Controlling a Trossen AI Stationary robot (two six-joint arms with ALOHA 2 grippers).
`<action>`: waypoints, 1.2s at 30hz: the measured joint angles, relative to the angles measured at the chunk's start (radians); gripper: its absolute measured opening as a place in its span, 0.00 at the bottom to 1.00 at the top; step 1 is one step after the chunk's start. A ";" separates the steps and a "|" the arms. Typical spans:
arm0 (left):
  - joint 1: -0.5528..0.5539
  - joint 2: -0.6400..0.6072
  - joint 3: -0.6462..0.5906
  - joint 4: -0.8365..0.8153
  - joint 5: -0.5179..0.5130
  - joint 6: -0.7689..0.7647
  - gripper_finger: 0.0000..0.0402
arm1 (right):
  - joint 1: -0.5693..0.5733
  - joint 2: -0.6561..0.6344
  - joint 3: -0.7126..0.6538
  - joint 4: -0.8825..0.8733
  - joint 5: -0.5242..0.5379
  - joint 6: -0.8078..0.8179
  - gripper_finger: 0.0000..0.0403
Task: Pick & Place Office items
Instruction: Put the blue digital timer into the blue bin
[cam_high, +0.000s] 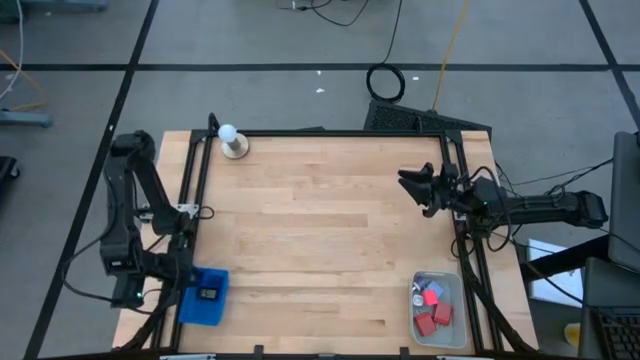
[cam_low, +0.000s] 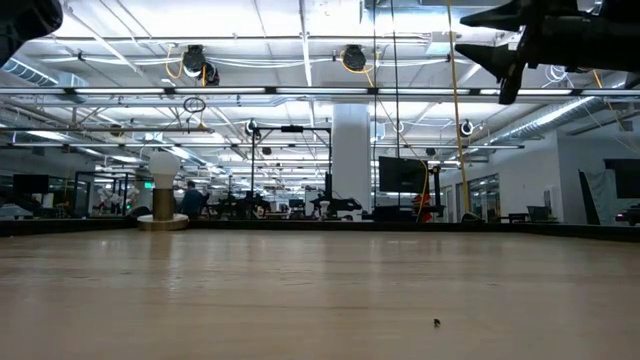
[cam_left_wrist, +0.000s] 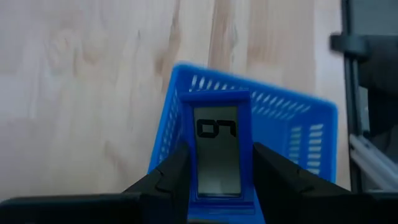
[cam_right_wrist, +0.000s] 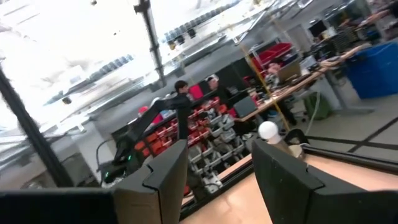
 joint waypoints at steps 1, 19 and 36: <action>-0.010 0.000 -0.013 0.008 0.013 -0.020 0.34 | 0.000 0.001 0.000 0.001 0.013 0.007 0.43; -0.037 0.000 -0.164 0.283 -0.007 -0.057 0.34 | -0.001 0.039 0.000 0.000 0.040 0.008 0.43; 0.062 0.002 -0.164 0.282 0.024 0.018 0.34 | -0.001 0.062 0.000 0.000 0.037 0.008 0.43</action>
